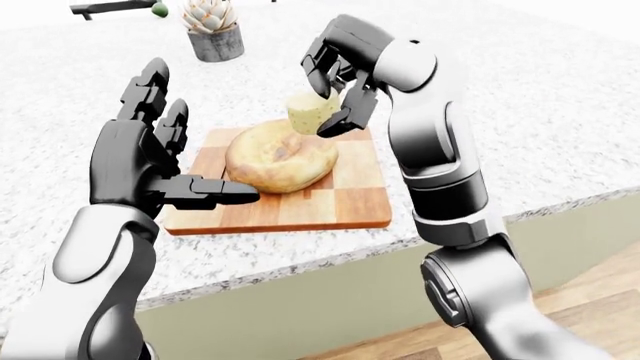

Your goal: Pick up the wedge of cheese and place it on the slice of bread to prepare a simple cheese on bread dish.

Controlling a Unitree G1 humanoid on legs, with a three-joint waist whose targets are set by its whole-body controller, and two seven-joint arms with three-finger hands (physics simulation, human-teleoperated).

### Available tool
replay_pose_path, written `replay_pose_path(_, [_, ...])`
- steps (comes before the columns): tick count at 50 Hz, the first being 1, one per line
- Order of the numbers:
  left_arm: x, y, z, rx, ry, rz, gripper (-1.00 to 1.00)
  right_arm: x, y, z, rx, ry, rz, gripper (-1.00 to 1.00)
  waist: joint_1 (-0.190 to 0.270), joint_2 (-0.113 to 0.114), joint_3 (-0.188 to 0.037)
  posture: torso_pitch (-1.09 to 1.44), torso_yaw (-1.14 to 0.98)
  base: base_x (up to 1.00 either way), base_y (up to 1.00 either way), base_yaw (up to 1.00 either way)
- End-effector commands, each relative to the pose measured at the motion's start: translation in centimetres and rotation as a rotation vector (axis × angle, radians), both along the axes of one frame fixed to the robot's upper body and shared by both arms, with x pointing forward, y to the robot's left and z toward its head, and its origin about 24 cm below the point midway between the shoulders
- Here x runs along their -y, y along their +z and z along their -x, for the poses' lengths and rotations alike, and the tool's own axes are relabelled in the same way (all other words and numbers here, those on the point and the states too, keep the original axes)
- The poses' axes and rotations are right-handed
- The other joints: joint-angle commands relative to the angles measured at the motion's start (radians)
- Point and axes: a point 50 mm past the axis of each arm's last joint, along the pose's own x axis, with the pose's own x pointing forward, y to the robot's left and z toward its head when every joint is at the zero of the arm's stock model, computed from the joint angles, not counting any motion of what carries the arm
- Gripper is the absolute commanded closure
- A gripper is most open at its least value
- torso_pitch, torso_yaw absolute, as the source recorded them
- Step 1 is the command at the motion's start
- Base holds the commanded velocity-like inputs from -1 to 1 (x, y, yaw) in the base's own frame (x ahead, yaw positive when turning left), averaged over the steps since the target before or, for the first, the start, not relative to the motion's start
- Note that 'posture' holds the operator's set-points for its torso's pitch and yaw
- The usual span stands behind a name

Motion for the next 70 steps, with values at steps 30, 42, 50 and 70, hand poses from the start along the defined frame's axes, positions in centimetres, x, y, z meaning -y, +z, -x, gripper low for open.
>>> replay_pose_path(30, [-0.5,0.5,0.5,0.062,0.005,-0.002,-1.00,-5.8,-1.1,-1.9,0.129,0.079,0.012,1.00,-0.003,0.023,-0.033,0.00,0.00,0.00,0.00,0.00])
replay_pose_path(42, [-0.6,0.2,0.3,0.058,0.009,-0.002,-1.00,-6.3,-2.4,-2.5,0.109,0.088,0.023,0.83,-0.002,0.021,-0.035,0.00,0.00,0.00,0.00,0.00])
replay_pose_path(50, [-0.8,0.1,0.4,0.057,0.013,-0.002,-1.00,-6.6,-2.9,-2.5,0.102,0.094,0.043,0.55,-0.001,0.021,-0.036,0.00,0.00,0.00,0.00,0.00])
replay_pose_path(70, [-0.9,0.2,0.5,0.062,0.014,-0.002,-1.00,-5.2,0.3,-1.9,0.143,0.072,0.045,-0.98,0.000,0.019,-0.033,0.00,0.00,0.00,0.00,0.00])
